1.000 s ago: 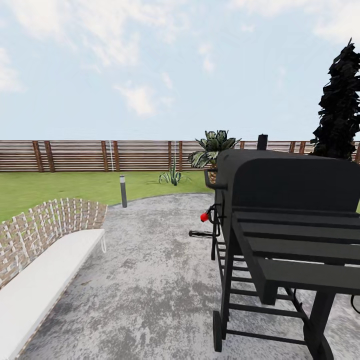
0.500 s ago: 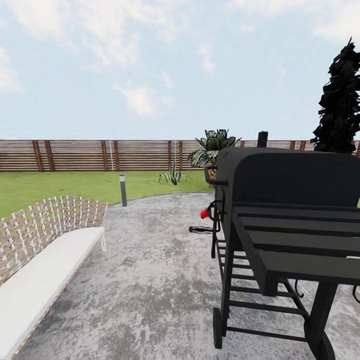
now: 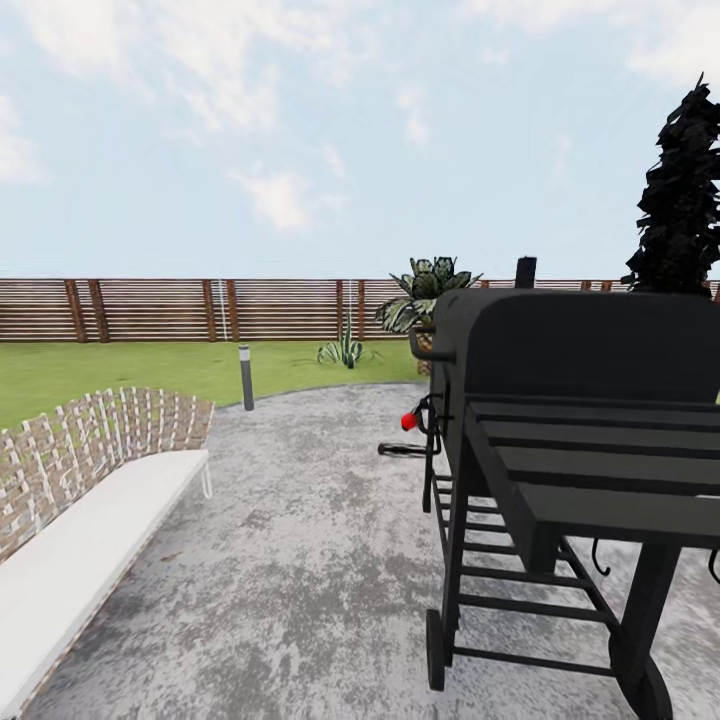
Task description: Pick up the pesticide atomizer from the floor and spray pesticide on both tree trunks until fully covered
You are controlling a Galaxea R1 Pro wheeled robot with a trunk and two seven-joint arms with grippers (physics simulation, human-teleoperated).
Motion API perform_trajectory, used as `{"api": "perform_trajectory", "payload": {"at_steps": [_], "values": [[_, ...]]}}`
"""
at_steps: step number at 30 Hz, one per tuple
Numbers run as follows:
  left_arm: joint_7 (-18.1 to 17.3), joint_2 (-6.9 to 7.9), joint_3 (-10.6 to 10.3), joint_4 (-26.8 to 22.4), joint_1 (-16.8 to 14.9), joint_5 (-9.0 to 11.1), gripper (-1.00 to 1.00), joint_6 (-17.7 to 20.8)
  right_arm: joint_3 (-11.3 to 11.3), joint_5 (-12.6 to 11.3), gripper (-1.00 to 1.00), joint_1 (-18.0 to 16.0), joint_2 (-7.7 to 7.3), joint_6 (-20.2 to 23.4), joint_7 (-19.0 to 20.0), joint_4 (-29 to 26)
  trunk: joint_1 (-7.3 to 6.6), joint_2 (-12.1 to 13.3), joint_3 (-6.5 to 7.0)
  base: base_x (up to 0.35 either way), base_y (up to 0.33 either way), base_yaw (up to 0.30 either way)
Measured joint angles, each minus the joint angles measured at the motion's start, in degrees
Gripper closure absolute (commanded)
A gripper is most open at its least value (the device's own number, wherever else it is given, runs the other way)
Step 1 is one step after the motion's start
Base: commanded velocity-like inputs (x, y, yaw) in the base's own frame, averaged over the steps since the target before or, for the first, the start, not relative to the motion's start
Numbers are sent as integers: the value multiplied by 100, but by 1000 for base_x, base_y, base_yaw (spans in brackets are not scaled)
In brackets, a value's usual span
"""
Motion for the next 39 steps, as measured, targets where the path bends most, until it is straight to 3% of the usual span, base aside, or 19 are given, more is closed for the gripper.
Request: {"api": "perform_trajectory", "payload": {"at_steps": [14, 23, 27, 29, 35, 39], "values": [[-59, -13, -43, -107, -139, -45, -100, 53, -29, -19, -100, -29, -39, 23, -13, -63, 308, -561, -251, 0, 0, 0], [-60, -24, -57, -723, -207, -59, -100, 67, -23, -11, -100, -215, -78, 31, -6, -70, 505, -922, -412, 0, 0, 0], [-48, -50, -66, -945, -212, -92, -100, 82, -23, -12, -100, -337, -178, 39, 2, -69, 593, -1083, -484, 0, 0, 0], [-30, -65, -71, -1035, -215, -193, -100, 87, -29, -19, -100, -399, -264, 42, 9, -69, 637, -1163, -520, 0, 0, 0], [247, -166, -65, -1211, -219, -890, -100, 102, -37, -18, -100, -574, -424, 51, 15, -72, 769, -1404, -628, 0, 0, 0], [428, -213, -63, -1237, -216, -1085, -100, 102, -37, -19, -100, -612, -450, 48, 5, -69, 857, -1564, -700, 0, 0, 0]]}}
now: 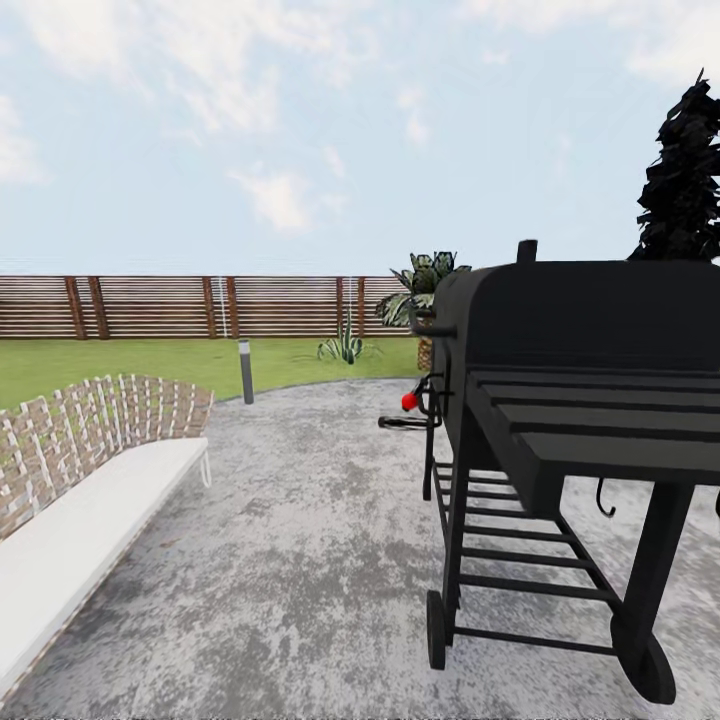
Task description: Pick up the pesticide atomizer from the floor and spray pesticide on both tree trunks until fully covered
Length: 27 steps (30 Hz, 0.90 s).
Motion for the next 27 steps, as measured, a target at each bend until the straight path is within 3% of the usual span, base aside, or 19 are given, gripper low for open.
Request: {"api": "perform_trajectory", "payload": {"at_steps": [7, 19, 27], "values": [[108, -20, 0, 5, 4, -113, -100, -3, -7, -7, -100, -22, -9, -8, -8, 11, 154, -281, -126, 0, 0, 0], [92, -15, -20, 25, 5, -146, -100, -22, -34, -41, -100, -22, -18, -14, -7, 23, 155, -282, -126, -5, 0, 0], [91, -12, -18, 33, 5, -147, -100, -52, -45, -45, -100, -18, -22, -17, -7, 23, 158, -282, -126, -227, 5, 0]]}}
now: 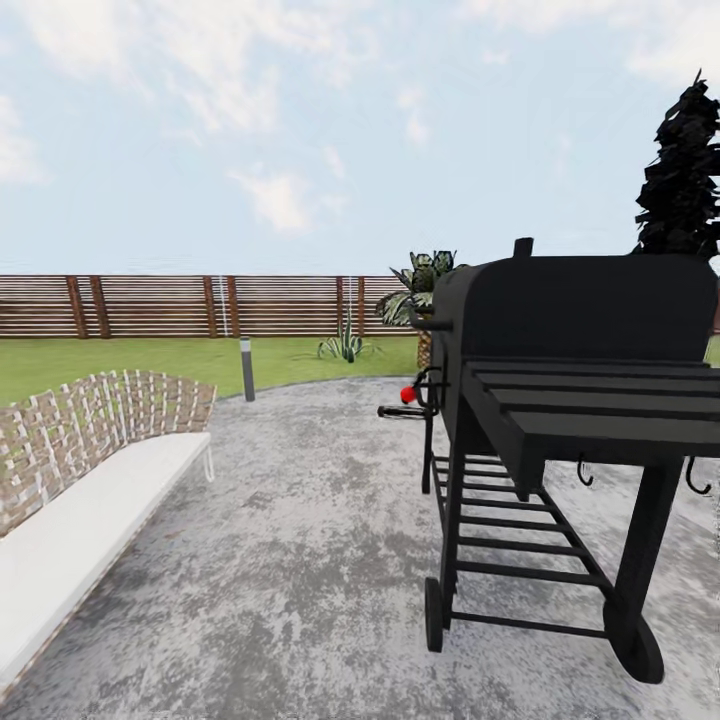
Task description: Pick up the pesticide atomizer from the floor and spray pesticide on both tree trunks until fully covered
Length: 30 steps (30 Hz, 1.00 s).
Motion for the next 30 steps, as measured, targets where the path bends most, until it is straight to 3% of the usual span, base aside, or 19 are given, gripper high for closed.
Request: {"api": "perform_trajectory", "payload": {"at_steps": [11, 22, 30], "values": [[-1, -4, -3, -2, 0, 2, -100, -16, 0, 0, -100, 1, 6, -2, 0, 0, -1, 0, 0, -291, 36, 0], [15, -8, 9, -5, 0, 9, -100, -3, -5, -8, -100, 1, 15, -4, 0, -1, -3, 0, 0, -44, 4, -1], [17, -8, 11, 2, -1, 8, -100, -2, -15, -15, -100, 2, 8, -2, 0, -8, -3, 0, 0, 22, 0, -134]]}}
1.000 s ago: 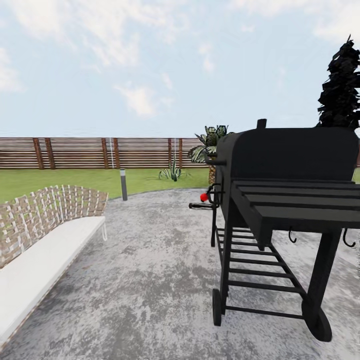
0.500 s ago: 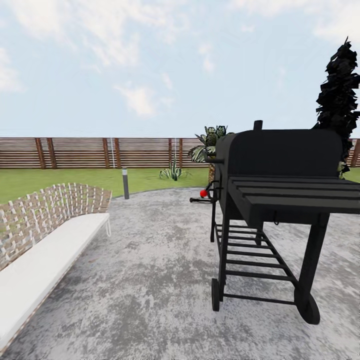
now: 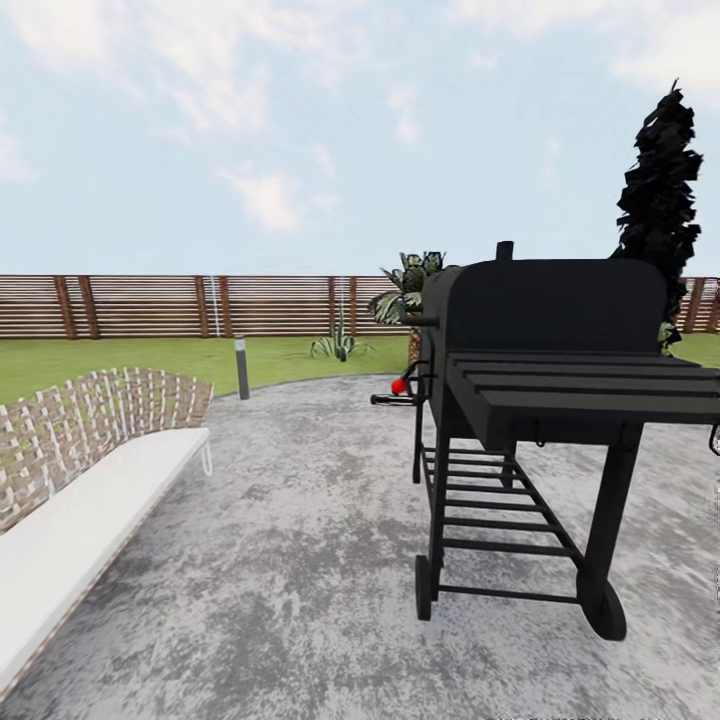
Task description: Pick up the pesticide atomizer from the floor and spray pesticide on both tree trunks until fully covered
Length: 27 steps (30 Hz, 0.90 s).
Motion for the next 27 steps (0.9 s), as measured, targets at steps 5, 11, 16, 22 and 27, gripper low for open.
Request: {"api": "perform_trajectory", "payload": {"at_steps": [5, 11, 16, 22, 27], "values": [[1, 0, 0, 0, 1, 0, -100, 0, 0, 1, -100, -1, 4, 0, 0, 0, 0, 0, 0, 8, 0, -44], [0, 0, 0, 0, 1, -5, -100, 1, -5, -1, -100, -1, 1, 0, 0, -1, 0, 0, 0, 31, -62, -11], [-1, 0, 0, 1, 1, -6, -100, 1, -7, -1, -100, -1, 3, -1, 0, -1, 0, 0, 0, 13, -194, -3], [1, 0, 4, -1, 1, -1, -100, 5, -1, 3, -100, -2, 18, -6, -5, 0, 0, 0, 0, 3, -148, 91], [2, 0, 7, -1, 1, 10, -100, 2, 0, 6, -100, -1, 21, -8, -7, 0, 0, 0, 0, 1, -35, 106]]}}
